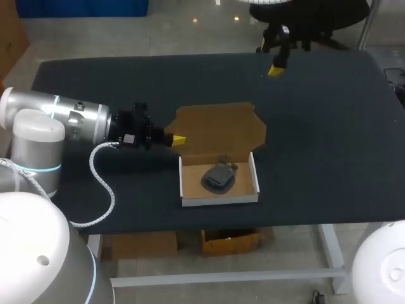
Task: Assemble the packaging by folding the flat box into shape, placing the metal phone stand inside, and closing the box properly
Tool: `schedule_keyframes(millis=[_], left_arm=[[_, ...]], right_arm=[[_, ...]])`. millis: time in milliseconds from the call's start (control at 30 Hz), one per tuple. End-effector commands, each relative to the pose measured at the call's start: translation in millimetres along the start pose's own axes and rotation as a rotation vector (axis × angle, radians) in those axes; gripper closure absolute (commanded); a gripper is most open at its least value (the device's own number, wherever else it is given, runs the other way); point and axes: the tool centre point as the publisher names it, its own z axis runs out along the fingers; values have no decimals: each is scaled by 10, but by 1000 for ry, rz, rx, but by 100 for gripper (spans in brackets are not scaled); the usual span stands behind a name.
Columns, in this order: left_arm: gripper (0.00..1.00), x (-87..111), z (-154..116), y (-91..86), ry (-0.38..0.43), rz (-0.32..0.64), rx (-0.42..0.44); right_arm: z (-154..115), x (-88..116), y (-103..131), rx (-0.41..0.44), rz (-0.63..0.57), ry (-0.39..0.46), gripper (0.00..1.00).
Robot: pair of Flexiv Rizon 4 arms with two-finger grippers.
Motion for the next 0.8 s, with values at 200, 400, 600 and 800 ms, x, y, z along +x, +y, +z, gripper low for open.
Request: schedule_keyframes(millis=[200,400,600,800], left_arm=[[100,13,11,35,-16,26,-2],[100,48,-3,29,-16,55,-2],[100,60,-14,14,-10,74,-14],[100,67,-15,5,-5,78,-20]], right_arm=[[66,90,92,12,11,-29,0],[71,115,143,26,16,-32,0],[73,125,185,30,17,-35,0],[83,138,235,34,14,-34,0]])
